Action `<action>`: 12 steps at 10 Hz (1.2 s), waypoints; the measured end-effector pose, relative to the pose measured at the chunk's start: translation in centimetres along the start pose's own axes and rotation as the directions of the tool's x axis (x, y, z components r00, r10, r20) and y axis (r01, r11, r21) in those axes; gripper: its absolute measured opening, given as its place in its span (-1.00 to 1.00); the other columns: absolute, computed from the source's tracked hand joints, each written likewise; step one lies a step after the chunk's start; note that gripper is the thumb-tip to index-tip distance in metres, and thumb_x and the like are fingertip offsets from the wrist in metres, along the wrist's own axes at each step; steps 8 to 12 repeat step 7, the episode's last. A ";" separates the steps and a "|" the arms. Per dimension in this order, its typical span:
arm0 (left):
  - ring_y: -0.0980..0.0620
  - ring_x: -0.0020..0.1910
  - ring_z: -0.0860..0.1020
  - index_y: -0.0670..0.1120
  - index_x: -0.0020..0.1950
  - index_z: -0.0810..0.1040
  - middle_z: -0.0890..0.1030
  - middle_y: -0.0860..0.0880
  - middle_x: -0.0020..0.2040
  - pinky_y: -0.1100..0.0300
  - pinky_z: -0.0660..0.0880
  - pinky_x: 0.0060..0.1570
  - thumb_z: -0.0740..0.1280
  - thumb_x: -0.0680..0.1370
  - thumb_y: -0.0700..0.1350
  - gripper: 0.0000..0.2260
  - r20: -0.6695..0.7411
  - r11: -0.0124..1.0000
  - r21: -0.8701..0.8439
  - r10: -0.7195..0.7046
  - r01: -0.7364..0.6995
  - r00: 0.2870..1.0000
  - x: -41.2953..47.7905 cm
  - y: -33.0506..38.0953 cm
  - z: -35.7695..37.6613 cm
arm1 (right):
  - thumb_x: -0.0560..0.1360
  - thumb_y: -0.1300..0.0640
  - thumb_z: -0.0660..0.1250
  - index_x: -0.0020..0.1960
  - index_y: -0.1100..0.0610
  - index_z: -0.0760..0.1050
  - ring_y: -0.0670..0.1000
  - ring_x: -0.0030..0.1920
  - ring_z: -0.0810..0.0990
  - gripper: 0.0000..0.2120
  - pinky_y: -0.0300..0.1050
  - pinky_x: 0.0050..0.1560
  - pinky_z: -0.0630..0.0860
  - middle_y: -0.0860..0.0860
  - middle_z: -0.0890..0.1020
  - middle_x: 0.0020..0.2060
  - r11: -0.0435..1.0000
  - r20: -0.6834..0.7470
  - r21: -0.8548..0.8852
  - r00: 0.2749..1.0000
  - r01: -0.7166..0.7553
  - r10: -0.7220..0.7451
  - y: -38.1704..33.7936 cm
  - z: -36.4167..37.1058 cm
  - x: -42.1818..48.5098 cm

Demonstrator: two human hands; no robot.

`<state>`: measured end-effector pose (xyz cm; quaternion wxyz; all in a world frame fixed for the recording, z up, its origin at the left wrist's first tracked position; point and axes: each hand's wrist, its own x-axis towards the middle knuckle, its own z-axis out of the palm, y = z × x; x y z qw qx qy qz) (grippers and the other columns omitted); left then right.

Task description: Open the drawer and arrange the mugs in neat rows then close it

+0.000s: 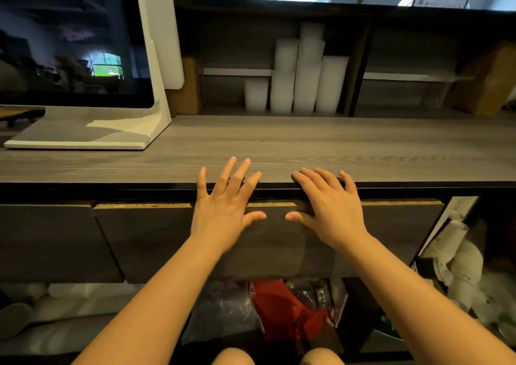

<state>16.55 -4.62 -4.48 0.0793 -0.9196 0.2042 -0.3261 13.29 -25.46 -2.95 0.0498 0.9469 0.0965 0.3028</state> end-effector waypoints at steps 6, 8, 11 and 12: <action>0.01 0.53 -0.03 -0.05 0.53 0.03 0.07 -0.02 0.56 -0.07 -0.13 0.46 0.02 0.61 0.16 -0.45 0.380 0.975 -0.221 0.071 0.016 0.922 1.7 -0.3 -6.3 | 0.55 -0.20 0.05 0.42 0.05 0.21 0.12 0.36 0.32 -0.47 0.05 0.29 0.29 0.03 0.37 0.38 0.996 0.342 0.084 0.938 0.031 -0.058 0.0 -3.8 2.4; 0.01 0.48 0.18 -0.03 0.48 0.20 0.26 -0.02 0.49 -0.01 0.04 0.45 0.07 0.60 0.14 -0.52 0.436 0.948 -0.302 0.230 -0.099 0.870 3.9 -1.9 -7.7 | 0.58 -0.16 0.02 0.36 0.04 0.32 0.12 0.31 0.39 -0.55 0.04 0.27 0.30 0.04 0.44 0.34 0.994 0.498 0.089 0.861 0.063 -0.099 1.6 -5.6 4.8; 0.01 0.48 0.18 -0.03 0.48 0.20 0.26 -0.02 0.49 -0.01 0.04 0.45 0.07 0.60 0.14 -0.52 0.436 0.948 -0.302 0.230 -0.099 0.870 3.9 -1.9 -7.7 | 0.58 -0.16 0.02 0.36 0.04 0.32 0.12 0.31 0.39 -0.55 0.04 0.27 0.30 0.04 0.44 0.34 0.994 0.498 0.089 0.861 0.063 -0.099 1.6 -5.6 4.8; 0.01 0.48 0.18 -0.03 0.48 0.20 0.26 -0.02 0.49 -0.01 0.04 0.45 0.07 0.60 0.14 -0.52 0.436 0.948 -0.302 0.230 -0.099 0.870 3.9 -1.9 -7.7 | 0.58 -0.16 0.02 0.36 0.04 0.32 0.12 0.31 0.39 -0.55 0.04 0.27 0.30 0.04 0.44 0.34 0.994 0.498 0.089 0.861 0.063 -0.099 1.6 -5.6 4.8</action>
